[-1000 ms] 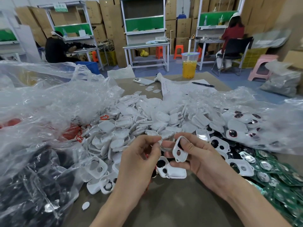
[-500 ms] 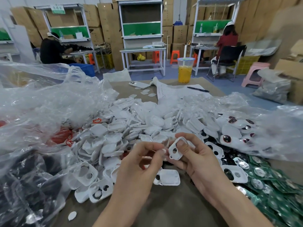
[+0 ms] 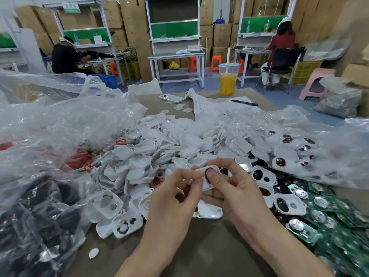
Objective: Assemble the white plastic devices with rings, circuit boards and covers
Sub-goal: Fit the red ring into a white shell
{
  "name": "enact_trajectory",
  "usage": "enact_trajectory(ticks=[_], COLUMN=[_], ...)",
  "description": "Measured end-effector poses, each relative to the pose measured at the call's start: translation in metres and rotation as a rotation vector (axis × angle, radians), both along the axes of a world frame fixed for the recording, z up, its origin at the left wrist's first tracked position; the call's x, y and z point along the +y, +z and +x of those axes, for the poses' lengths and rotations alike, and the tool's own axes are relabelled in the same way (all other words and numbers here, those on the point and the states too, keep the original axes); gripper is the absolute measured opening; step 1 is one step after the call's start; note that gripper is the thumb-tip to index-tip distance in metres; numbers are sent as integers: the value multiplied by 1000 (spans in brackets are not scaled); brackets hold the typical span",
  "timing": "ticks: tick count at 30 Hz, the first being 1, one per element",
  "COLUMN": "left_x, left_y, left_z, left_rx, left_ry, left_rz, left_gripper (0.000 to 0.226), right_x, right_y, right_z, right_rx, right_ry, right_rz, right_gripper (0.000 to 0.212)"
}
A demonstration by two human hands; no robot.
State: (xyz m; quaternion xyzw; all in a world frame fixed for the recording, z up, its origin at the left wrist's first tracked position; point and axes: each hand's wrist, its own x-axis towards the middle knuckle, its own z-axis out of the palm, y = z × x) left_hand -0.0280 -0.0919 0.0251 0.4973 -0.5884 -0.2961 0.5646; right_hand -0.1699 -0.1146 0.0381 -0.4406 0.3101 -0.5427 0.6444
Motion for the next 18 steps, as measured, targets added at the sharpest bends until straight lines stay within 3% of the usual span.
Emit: enact_trajectory(ticks=[8,13,18], left_x=[2,0,0], left_y=[3,6,9], left_z=[-2,3,11], left_rx=[59,88,60], left_ry=[-21,-90,-133], left_rz=[42,76,108], left_gripper=[13,45,41], right_x=[-1,-1,-1], right_y=[-1,-4,-4], right_z=[1,2,2], right_rx=[-27,-70,-39], right_ry=[11,51,65], right_rz=[-27,-26,-51], right_gripper=[10,8,8])
